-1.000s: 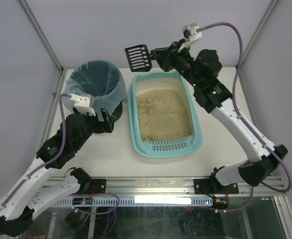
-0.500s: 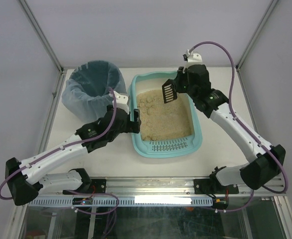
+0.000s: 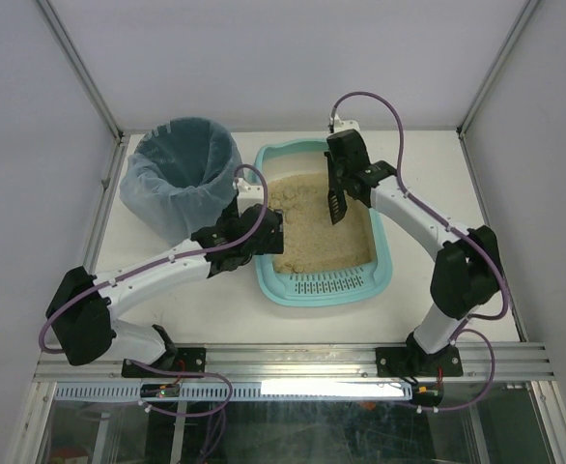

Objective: Clean the litter box

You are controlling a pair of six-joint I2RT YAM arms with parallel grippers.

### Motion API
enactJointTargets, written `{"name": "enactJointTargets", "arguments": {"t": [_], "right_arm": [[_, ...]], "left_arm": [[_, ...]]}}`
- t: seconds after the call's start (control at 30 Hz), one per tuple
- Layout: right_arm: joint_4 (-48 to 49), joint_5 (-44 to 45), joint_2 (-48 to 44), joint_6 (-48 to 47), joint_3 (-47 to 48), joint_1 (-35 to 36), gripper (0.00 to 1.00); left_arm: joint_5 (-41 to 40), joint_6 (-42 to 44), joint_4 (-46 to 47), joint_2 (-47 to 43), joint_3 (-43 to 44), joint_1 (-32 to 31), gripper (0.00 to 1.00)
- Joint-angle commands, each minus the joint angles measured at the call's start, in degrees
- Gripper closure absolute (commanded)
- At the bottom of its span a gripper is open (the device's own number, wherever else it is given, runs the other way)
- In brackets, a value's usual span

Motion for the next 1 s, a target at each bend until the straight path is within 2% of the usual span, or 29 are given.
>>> {"name": "enactJointTargets", "arguments": {"t": [0.0, 0.13, 0.37, 0.67, 0.97], "right_arm": [[2.22, 3.43, 2.19, -2.12, 5.20, -0.90, 1.00], [0.71, 1.00, 5.65, -1.91, 7.98, -1.39, 1.00], [-0.62, -10.76, 8.77, 2.03, 9.29, -2.61, 1.00], [3.05, -24.05, 7.08, 8.15, 5.02, -2.67, 1.00], [8.43, -32.59, 6.89, 13.65, -2.37, -2.54, 1.00]], "left_arm": [[0.24, -1.49, 1.88, 1.72, 4.49, 2.70, 0.13], [0.72, 0.08, 2.08, 4.15, 5.65, 3.46, 0.16], [1.81, 1.80, 3.10, 8.39, 6.01, 4.06, 0.25], [3.94, 4.43, 5.21, 10.23, 5.80, 4.09, 0.43], [5.09, 7.50, 5.53, 11.61, 6.43, 4.09, 0.51]]}}
